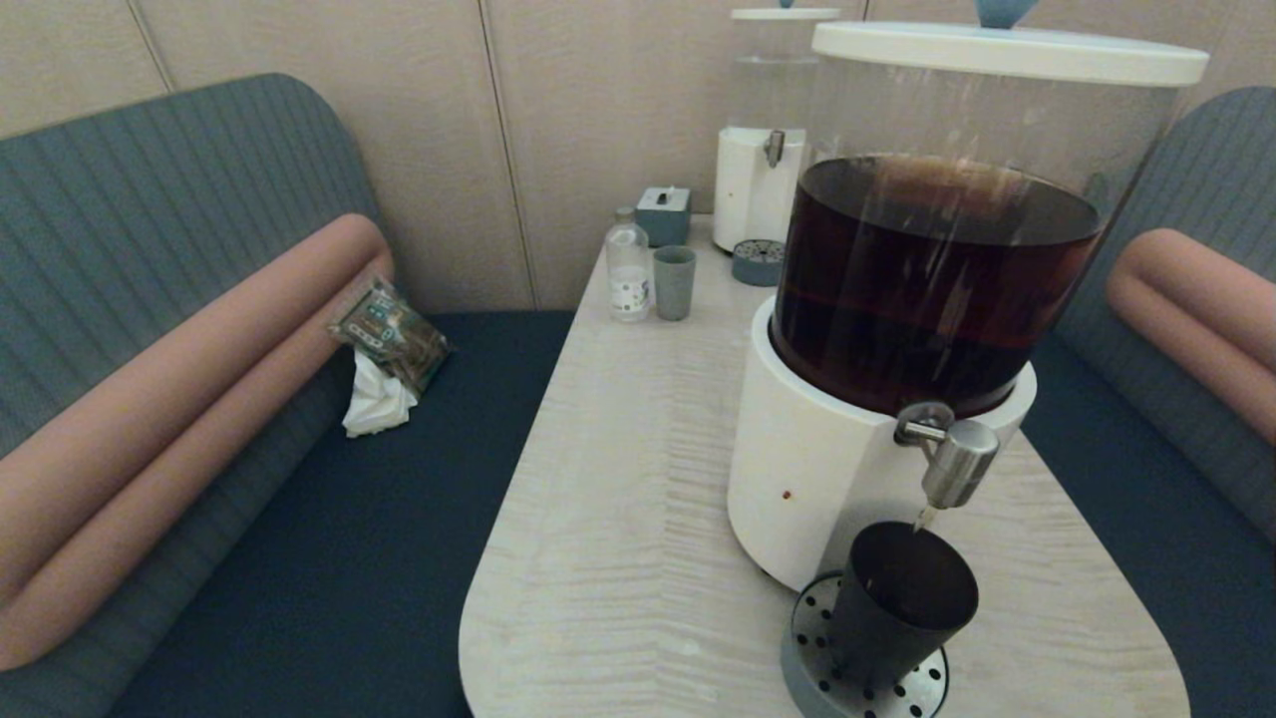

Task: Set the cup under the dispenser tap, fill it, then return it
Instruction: Turn off the faucet

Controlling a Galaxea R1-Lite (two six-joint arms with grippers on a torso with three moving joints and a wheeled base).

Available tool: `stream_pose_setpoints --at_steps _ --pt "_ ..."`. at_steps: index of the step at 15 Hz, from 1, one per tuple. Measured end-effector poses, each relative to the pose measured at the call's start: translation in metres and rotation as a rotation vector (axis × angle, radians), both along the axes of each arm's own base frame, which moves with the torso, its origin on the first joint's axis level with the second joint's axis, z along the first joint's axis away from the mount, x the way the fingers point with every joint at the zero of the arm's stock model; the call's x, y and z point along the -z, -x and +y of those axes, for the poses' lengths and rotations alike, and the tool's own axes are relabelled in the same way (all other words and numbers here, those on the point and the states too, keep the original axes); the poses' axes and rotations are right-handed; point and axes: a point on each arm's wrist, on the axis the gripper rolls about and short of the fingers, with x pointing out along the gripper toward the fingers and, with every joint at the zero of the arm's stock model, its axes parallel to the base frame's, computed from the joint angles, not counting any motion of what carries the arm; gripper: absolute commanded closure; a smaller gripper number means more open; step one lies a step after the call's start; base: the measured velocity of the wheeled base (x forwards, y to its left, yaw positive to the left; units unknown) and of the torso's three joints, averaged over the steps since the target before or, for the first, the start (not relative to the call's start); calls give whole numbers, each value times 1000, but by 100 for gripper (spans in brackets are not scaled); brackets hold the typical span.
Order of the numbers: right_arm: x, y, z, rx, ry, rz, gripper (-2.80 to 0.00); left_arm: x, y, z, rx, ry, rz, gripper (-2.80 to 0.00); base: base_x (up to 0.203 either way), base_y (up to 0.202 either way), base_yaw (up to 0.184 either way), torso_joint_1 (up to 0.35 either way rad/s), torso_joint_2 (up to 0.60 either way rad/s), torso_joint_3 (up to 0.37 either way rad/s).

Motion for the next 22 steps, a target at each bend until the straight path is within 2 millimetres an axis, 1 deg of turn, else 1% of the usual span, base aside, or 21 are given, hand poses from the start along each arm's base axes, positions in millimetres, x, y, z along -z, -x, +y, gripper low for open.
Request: stream_pose_setpoints --at_steps 2,4,5,7,8,9,11,13,15,16,18,19,21,22 --pt "0 0 0 0 0 0 0 -36 7 -1 30 9 -48 0 0 0 0 0 0 0" --pt "0 0 0 0 0 0 0 -75 3 -1 66 15 -61 0 0 0 0 0 0 0" --pt "0 0 0 0 0 0 0 -95 -2 -2 90 16 -58 0 0 0 0 0 0 0" --pt "0 0 0 0 0 0 0 -135 -23 -3 152 35 -29 0 0 0 0 0 0 0" --pt "0 0 0 0 0 0 0 -153 -39 -4 200 55 -4 0 0 0 0 0 0 0" --pt "0 0 0 0 0 0 0 -169 -56 -5 257 80 24 0 0 0 0 0 0 0" --pt "0 0 0 0 0 0 0 -189 -95 -9 398 108 98 0 0 0 0 0 0 0" --pt "0 0 0 0 0 0 0 -204 -133 -15 576 74 154 0 0 0 0 0 0 0" --pt "0 0 0 0 0 0 0 -217 -162 -26 748 -5 163 0 0 0 0 0 0 0" --pt "0 0 0 0 0 0 0 -220 -175 -35 846 -39 171 0 0 0 0 0 0 0" --pt "0 0 0 0 0 0 0 -219 -200 -55 1007 -82 195 0 0 0 0 0 0 0" --pt "0 0 0 0 0 0 0 -216 -212 -66 1054 -115 205 0 0 0 0 0 0 0" --pt "0 0 0 0 0 0 0 -204 -236 -86 1099 -217 226 0 0 0 0 0 0 0" --pt "0 0 0 0 0 0 0 -195 -247 -94 1096 -281 249 0 0 0 0 0 0 0"
